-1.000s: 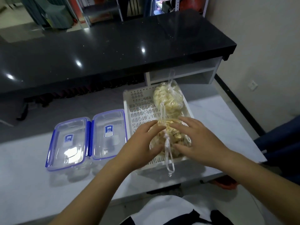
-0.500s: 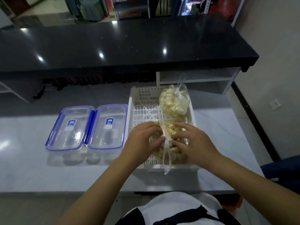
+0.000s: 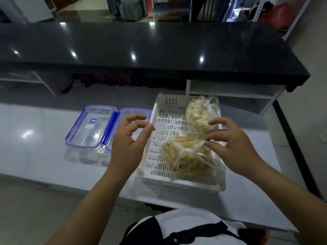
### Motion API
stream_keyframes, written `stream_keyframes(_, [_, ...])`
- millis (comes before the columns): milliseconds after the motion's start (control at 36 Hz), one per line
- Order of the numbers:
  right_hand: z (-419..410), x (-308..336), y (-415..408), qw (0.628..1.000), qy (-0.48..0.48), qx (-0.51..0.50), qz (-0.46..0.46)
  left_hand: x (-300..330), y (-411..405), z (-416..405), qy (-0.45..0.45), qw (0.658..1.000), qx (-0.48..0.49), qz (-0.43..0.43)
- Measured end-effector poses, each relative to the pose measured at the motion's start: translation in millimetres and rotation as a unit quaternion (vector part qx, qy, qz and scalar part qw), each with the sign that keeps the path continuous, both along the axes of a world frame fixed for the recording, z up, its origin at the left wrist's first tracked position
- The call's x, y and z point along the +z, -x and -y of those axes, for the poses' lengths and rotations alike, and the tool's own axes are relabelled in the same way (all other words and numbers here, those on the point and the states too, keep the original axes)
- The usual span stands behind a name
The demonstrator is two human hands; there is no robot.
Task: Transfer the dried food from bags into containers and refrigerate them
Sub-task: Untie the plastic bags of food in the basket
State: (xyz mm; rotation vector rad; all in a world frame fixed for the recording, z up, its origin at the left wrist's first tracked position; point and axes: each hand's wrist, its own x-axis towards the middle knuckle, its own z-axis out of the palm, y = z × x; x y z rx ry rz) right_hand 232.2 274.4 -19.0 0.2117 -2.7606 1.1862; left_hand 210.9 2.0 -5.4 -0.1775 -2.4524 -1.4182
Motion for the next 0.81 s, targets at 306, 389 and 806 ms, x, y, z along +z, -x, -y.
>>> stream_keyframes(306, [-1, 8, -4, 0.976, -0.103, 0.189, 0.038, -22, -18, -36, 0.169, 0.96, -0.206, 0.089])
stream_keyframes(389, [11, 9, -3, 0.97, -0.145, 0.196, -0.001, -27, -17, -47, 0.224, 0.954, -0.194, 0.05])
stream_keyframes(806, [-18, 20, 2, 0.98, 0.022, 0.172, 0.098, -28, -16, -15, 0.017, 0.994, -0.026, 0.106])
